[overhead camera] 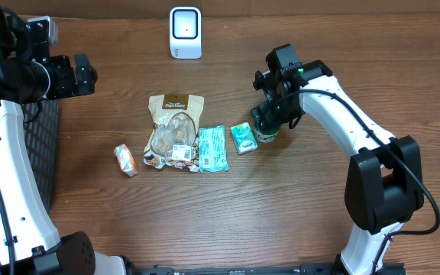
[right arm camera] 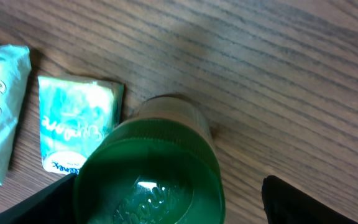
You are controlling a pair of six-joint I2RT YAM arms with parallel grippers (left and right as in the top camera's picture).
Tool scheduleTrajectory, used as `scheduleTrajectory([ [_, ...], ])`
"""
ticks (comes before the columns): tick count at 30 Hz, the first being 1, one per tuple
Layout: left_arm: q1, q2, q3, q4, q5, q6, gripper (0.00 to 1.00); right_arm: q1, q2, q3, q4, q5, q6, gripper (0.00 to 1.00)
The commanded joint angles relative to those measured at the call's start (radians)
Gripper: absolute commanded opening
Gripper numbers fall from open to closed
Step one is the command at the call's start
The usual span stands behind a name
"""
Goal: Scan the item barcode
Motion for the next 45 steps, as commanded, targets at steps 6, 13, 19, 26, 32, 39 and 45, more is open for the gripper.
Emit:
scheduleTrajectory([
  [6, 0.0, 0.005, 0.012, 0.001, 0.008, 0.019, 1.0, 0.004, 0.029, -0.005, 0.021, -0.014, -0.007, 0.81],
  [13, 0.0, 0.005, 0.012, 0.001, 0.008, 0.019, 0.99, 0.003, 0.043, -0.005, 0.022, -0.016, -0.006, 0.79],
  [19, 0.0, 0.005, 0.012, 0.001, 0.008, 0.019, 1.0, 0.003, 0.043, -0.005, 0.018, -0.017, 0.004, 0.62],
  [26, 0.0, 0.005, 0.012, 0.001, 0.008, 0.019, 1.0, 0.003, 0.042, 0.09, -0.069, -0.061, 0.084, 0.54],
  [32, 0.0, 0.005, 0.012, 0.001, 0.008, 0.019, 1.0, -0.008, 0.042, 0.319, -0.231, -0.293, 0.084, 0.49],
  [39, 0.0, 0.005, 0.012, 0.001, 0.008, 0.019, 0.99, -0.061, 0.042, 0.557, -0.312, -0.708, 0.168, 0.48],
  [45, 0.0, 0.005, 0.012, 0.001, 0.008, 0.019, 0.99, -0.138, 0.042, 0.589, -0.311, -1.056, 0.21, 0.45],
])
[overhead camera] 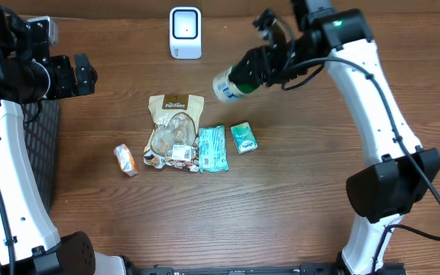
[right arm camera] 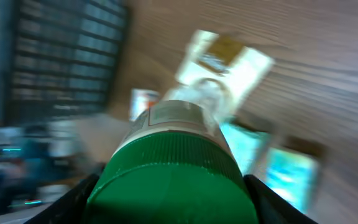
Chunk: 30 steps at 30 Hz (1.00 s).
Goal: Scan the item barcode
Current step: 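Carry the jar up and left toward the scanner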
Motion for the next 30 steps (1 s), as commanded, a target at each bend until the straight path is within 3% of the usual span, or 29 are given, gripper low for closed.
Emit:
scheduleTrajectory([
  [1, 0.0, 0.005, 0.012, 0.001, 0.008, 0.019, 0.99, -0.054, -0.019, 0.027, -0.007, -0.336, 0.034, 0.44],
  [7, 0.0, 0.005, 0.012, 0.001, 0.008, 0.019, 0.99, -0.095, -0.02, 0.027, -0.044, -0.507, 0.019, 0.38],
  [11, 0.0, 0.005, 0.012, 0.001, 0.008, 0.019, 1.0, -0.097, -0.021, 0.027, -0.076, -0.506, -0.019, 0.37],
  [19, 0.0, 0.005, 0.012, 0.001, 0.008, 0.019, 0.99, -0.097, -0.021, 0.027, -0.268, -0.494, -0.241, 0.37],
  [30, 0.0, 0.005, 0.012, 0.001, 0.008, 0.019, 1.0, -0.097, -0.021, 0.027, -0.307, -0.391, -0.289, 0.37],
])
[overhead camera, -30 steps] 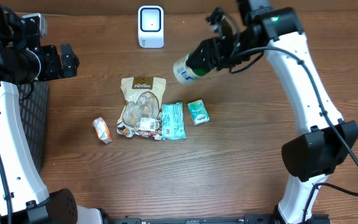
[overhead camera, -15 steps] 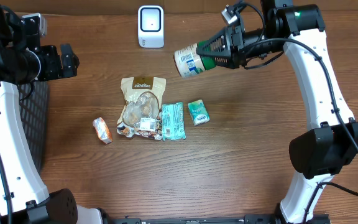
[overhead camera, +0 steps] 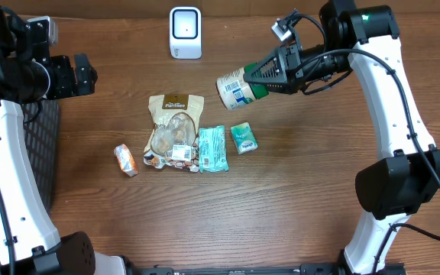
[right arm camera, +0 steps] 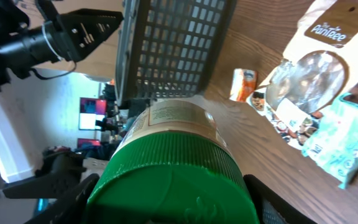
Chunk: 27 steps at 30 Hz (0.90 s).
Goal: Scan the item barcode
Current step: 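Carry the jar up and left toward the scanner, then hold the jar in front of the scanner window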
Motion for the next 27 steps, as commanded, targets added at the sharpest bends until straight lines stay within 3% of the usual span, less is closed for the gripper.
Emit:
scheduleTrajectory([
  [1, 0.0, 0.005, 0.012, 0.001, 0.008, 0.019, 1.0, 0.0, -0.021, 0.027, 0.002, 0.018, -0.039, 0.37],
  [8, 0.0, 0.005, 0.012, 0.001, 0.008, 0.019, 0.99, 0.024, -0.021, 0.027, 0.035, 0.29, -0.008, 0.37],
  [13, 0.0, 0.005, 0.012, 0.001, 0.008, 0.019, 0.99, 0.085, -0.021, 0.027, 0.165, 0.588, 0.241, 0.37],
  [15, 0.0, 0.005, 0.012, 0.001, 0.008, 0.019, 0.99, 0.147, -0.021, 0.031, 0.235, 0.805, 0.36, 0.37],
  [17, 0.0, 0.005, 0.012, 0.001, 0.008, 0.019, 0.99, 0.188, -0.021, 0.04, 0.267, 0.908, 0.396, 0.37],
  [23, 0.0, 0.005, 0.012, 0.001, 0.008, 0.019, 1.0, 0.301, -0.021, 0.105, 0.389, 1.22, 0.413, 0.37],
  [27, 0.0, 0.005, 0.012, 0.001, 0.008, 0.019, 1.0, 0.376, -0.01, 0.105, 0.568, 1.45, 0.344, 0.36],
])
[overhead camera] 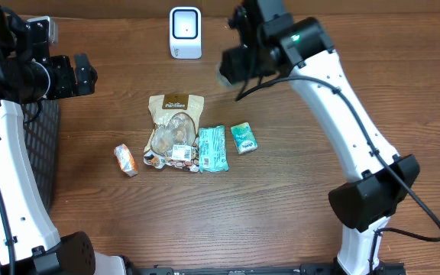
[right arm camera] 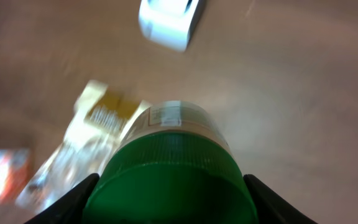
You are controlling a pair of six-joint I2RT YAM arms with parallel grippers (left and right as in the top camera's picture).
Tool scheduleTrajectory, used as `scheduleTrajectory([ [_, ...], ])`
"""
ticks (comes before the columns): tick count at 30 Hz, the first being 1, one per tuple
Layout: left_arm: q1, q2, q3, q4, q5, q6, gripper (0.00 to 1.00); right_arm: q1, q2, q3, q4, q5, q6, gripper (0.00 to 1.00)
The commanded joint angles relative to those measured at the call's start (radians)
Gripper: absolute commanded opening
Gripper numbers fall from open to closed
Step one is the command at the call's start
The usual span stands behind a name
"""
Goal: Scan the item barcode
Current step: 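Hold the jar in front of the scanner window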
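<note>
A jar with a green lid [right arm camera: 169, 186] and a pale label [right arm camera: 174, 116] fills the right wrist view, with my right gripper [right arm camera: 171, 198] shut on its lid, a dark finger on each side. In the overhead view the right gripper [overhead camera: 234, 67] hangs just right of the white scanner [overhead camera: 185, 32], and only a pale sliver of the jar [overhead camera: 223, 75] shows under it. The scanner [right arm camera: 168, 20] sits ahead of the jar's base, blurred. My left gripper [overhead camera: 82, 73] is raised at the far left, holding nothing; its jaw state is unclear.
On the table lie a tan snack bag [overhead camera: 173, 130], a long teal packet [overhead camera: 212, 148], a small teal packet [overhead camera: 243, 138] and a small orange packet [overhead camera: 125, 160]. A dark mesh basket [overhead camera: 46, 145] stands at the left edge.
My right gripper with the jar has gone from right of centre, jar lying level and pointing left, to a spot closer to the scanner. The jar's base now faces the scanner and table.
The right gripper stood round the green-lidded jar upright on the table beside the small teal packet. Then it held the jar lifted and tilted above the packets, then level further right. Now the jar is near the scanner. The left arm never moved.
</note>
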Motion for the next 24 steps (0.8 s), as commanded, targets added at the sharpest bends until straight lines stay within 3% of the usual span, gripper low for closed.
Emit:
scheduleTrajectory([
  [1, 0.0, 0.005, 0.012, 0.001, 0.008, 0.019, 1.0, 0.056, -0.002, 0.039, 0.138, 0.312, -0.061, 0.36],
  [11, 0.0, 0.005, 0.012, 0.001, 0.008, 0.019, 0.99, 0.104, 0.174, 0.038, 0.636, 0.41, -0.403, 0.33],
  [19, 0.0, 0.005, 0.012, 0.001, 0.008, 0.019, 1.0, 0.103, 0.368, 0.038, 1.053, 0.395, -0.858, 0.34],
  [24, 0.0, 0.005, 0.012, 0.001, 0.008, 0.019, 1.0, 0.103, 0.471, 0.038, 1.209, 0.367, -1.114, 0.34],
])
